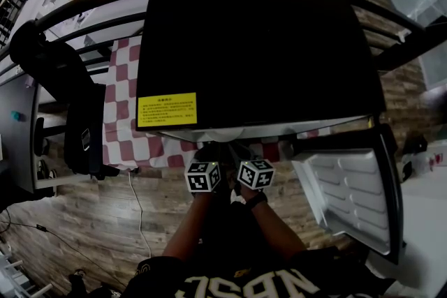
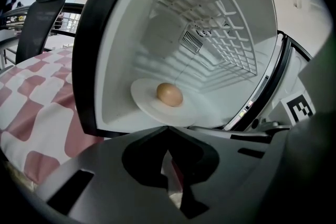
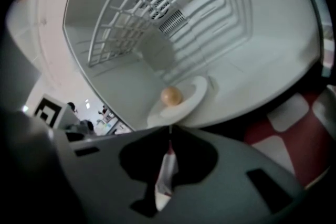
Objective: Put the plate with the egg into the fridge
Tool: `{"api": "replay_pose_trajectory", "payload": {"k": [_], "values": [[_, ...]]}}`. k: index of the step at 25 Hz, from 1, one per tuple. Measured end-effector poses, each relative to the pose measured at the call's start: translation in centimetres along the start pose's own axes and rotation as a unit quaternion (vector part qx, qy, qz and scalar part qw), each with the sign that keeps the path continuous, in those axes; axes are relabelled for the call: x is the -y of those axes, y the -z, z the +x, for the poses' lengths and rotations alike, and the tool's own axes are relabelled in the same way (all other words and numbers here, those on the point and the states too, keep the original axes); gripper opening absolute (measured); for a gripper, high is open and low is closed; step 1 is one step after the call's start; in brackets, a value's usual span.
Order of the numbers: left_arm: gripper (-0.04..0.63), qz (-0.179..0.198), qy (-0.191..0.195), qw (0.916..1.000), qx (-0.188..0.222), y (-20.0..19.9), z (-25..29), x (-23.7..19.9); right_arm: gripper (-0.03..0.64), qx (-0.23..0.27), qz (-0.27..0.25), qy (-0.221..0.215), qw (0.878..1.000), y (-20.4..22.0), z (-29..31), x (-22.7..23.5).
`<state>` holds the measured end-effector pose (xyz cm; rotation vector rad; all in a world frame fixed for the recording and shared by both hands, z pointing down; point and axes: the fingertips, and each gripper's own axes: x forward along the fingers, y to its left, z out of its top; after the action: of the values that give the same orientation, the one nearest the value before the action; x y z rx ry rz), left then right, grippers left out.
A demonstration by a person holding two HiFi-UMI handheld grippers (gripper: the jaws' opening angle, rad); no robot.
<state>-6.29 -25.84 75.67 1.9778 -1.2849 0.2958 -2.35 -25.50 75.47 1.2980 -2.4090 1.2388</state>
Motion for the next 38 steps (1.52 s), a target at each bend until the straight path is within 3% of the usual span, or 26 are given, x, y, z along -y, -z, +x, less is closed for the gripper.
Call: {"api": "replay_pose_trajectory", "payload": {"k": [18,30,38], "values": [[0.021,-0.015,-0.022,0.9996,0.010,-3.2,2.5,0.1,0.035,0.015,-0.009,0.012,1.000,-3.9,1.8,1.4],[0.022,0.020,-0.039,0.9989,0.018,-4.1,2.5,-0.8,0.035,0.024,-0.039,0.015,0.999,-5.5,2.2,1.3],[0.023,0.046,-0.031,0.9974,0.045,-5.5,-0.4,1.6,0.035,0.039,-0.071,0.004,0.997,-6.7,-1.1,-0.3]]}}
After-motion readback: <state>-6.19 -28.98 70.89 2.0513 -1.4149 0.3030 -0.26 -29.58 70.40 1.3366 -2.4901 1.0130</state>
